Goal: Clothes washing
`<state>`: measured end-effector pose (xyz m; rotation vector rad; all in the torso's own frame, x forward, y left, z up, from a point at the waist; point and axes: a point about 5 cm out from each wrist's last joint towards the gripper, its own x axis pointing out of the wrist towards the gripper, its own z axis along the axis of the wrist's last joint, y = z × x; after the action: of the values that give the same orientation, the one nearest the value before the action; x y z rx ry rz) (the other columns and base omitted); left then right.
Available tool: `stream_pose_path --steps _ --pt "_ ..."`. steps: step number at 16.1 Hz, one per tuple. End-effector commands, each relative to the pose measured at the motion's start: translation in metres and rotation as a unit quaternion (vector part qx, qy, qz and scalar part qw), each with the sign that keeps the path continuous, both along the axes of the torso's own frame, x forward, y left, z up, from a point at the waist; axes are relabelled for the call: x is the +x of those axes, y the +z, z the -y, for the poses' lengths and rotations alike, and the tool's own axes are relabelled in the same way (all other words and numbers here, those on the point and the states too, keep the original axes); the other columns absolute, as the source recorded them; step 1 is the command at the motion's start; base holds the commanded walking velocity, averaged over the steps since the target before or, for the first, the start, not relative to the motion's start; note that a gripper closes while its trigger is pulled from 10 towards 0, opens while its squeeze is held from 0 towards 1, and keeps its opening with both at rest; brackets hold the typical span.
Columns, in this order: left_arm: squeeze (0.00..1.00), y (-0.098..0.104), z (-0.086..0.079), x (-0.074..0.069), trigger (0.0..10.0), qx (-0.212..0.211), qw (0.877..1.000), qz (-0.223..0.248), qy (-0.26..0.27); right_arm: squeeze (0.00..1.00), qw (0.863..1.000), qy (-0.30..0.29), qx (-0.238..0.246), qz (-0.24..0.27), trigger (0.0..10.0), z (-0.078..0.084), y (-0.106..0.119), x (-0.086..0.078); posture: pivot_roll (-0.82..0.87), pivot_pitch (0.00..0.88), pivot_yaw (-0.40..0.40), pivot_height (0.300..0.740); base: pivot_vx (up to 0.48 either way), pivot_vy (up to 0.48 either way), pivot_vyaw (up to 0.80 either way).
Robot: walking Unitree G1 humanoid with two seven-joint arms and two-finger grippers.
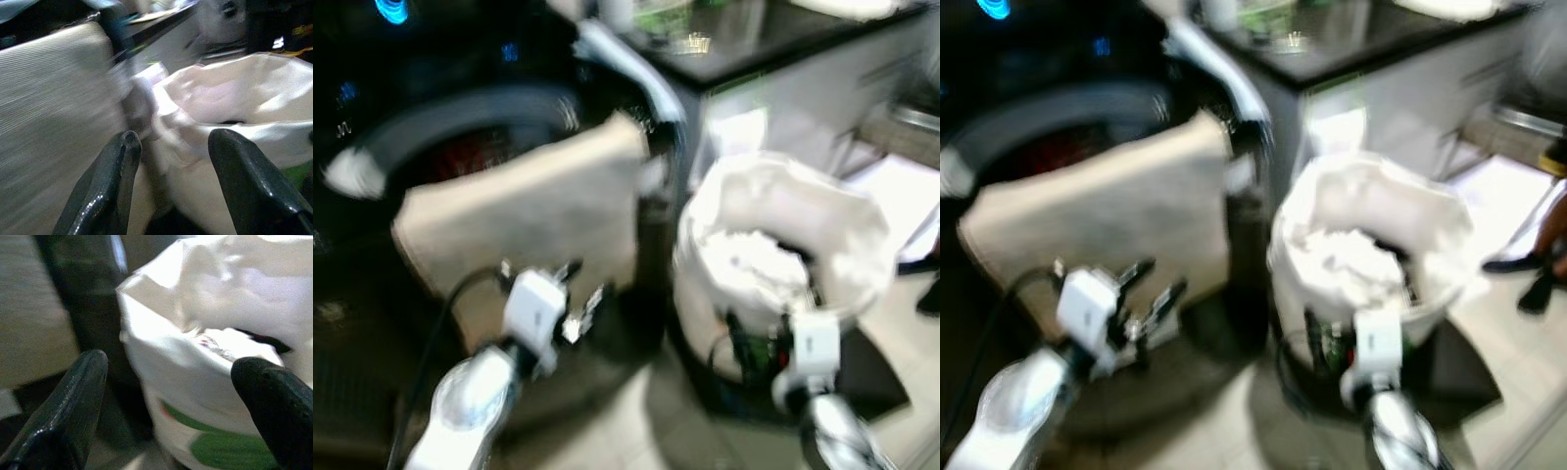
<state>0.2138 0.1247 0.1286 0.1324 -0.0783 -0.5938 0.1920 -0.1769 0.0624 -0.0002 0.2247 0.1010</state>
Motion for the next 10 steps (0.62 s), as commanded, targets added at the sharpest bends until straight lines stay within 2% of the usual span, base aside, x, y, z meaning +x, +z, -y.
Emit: stream_pose_path --steps 1,3,7,9,10 --pt "0.0 -0.0006 -0.0033 0.0006 10.0 0.011 1.0 -0.002 0.004 0.0 1.0 -0.006 0.006 0.006 10.0 -0.0006 0.0024 0.0004 -0.02 0.026 0.1 0.74 0.0 0.0 0.0" --pt "0.0 -0.001 -0.0024 0.0048 10.0 0.008 1.0 -0.011 0.016 0.0 1.0 -0.009 0.004 0.009 10.0 0.0 0.0042 0.002 -0.02 0.026 0.104 0.74 0.0 0.0 0.0" --pt "0.0 0.0011 -0.0012 0.0065 10.0 0.013 1.0 0.002 0.011 0.0 1.0 -0.003 0.006 0.009 10.0 -0.0021 0.0051 0.0017 -0.03 0.032 0.11 0.74 0.0 0.0 0.0" --pt "0.0 -0.0007 -0.0025 0.0049 10.0 0.016 1.0 0.003 0.011 0.0 1.0 0.005 -0.008 0.014 10.0 -0.0035 0.0042 0.0027 -0.03 0.034 0.109 0.74 0.0 0.0 0.0" --pt "0.0 -0.0038 -0.004 0.0035 10.0 0.017 1.0 -0.001 0.016 0.0 0.999 0.02 -0.022 0.018 10.0 -0.0062 0.0043 0.0049 -0.03 0.035 0.084 0.74 0.0 0.0 0.0"
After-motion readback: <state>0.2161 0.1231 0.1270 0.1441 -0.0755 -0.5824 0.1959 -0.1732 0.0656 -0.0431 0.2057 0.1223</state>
